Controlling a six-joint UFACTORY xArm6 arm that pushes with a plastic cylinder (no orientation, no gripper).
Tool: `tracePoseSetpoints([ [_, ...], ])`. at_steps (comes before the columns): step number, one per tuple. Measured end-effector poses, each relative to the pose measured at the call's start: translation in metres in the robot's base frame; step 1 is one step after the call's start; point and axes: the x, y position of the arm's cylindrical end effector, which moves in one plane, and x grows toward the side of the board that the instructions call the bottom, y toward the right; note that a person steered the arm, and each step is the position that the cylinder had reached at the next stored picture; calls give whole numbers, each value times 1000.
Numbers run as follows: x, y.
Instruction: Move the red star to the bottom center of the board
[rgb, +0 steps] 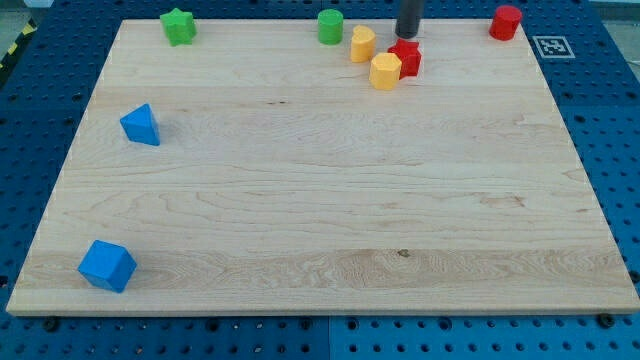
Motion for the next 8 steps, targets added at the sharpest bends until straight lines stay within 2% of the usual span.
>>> tracePoseSetpoints([
  [4, 47, -10],
  [6, 78, 34],
  [8, 138, 51],
])
